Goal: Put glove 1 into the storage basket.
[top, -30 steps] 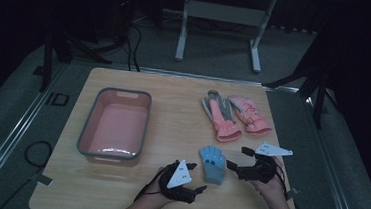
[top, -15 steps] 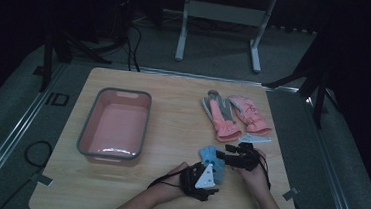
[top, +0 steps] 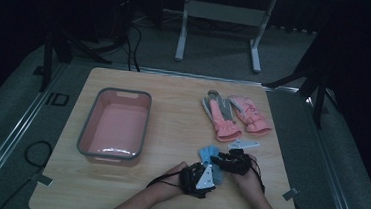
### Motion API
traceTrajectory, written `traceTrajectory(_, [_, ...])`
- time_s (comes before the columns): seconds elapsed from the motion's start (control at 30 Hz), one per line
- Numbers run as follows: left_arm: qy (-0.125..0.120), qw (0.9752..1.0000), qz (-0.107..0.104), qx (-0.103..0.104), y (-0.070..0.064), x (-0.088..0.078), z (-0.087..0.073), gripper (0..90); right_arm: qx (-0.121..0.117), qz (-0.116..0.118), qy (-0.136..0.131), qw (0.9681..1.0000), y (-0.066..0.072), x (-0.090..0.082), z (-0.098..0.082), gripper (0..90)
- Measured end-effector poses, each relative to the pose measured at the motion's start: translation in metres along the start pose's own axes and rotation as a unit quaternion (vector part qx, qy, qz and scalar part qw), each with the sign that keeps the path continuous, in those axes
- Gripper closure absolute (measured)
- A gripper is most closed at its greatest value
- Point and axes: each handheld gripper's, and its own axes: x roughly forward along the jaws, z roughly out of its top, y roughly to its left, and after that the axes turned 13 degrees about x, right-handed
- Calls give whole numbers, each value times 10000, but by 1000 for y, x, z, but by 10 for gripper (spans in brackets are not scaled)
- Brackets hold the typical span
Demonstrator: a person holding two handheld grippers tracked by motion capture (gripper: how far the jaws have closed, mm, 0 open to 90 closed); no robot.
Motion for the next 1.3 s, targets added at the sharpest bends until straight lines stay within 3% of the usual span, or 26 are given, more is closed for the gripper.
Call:
traceTrajectory(0.1, [101,9997,91,189,-1,1,3,516,11,26,25,10000,1,1,0,753])
traceTrajectory(0.2, [157,9996,117,202,1,2,3,585,21,44,25,10000,0,1,0,760])
traceTrajectory(0.27, [159,9998,67,110,4,2,4,625,38,38,22,10000,1,1,0,766])
traceTrajectory(0.4, [79,9988,-226,-433,15,1,3,736,157,98,23,9998,0,2,0,787])
traceTrajectory(0.5, [109,9978,-322,-561,19,0,4,760,265,161,60,9995,-1,1,1,799])
traceTrajectory(0.67, [165,9963,-402,-742,23,-3,6,774,219,104,12,9997,1,-1,3,810])
traceTrajectory(1.2, [290,9984,-153,-469,43,-39,18,779,97,261,-376,9989,20,-20,35,813])
traceTrajectory(1.3, [276,9983,-91,-495,49,-48,19,779,45,290,-449,9986,25,-23,44,813])
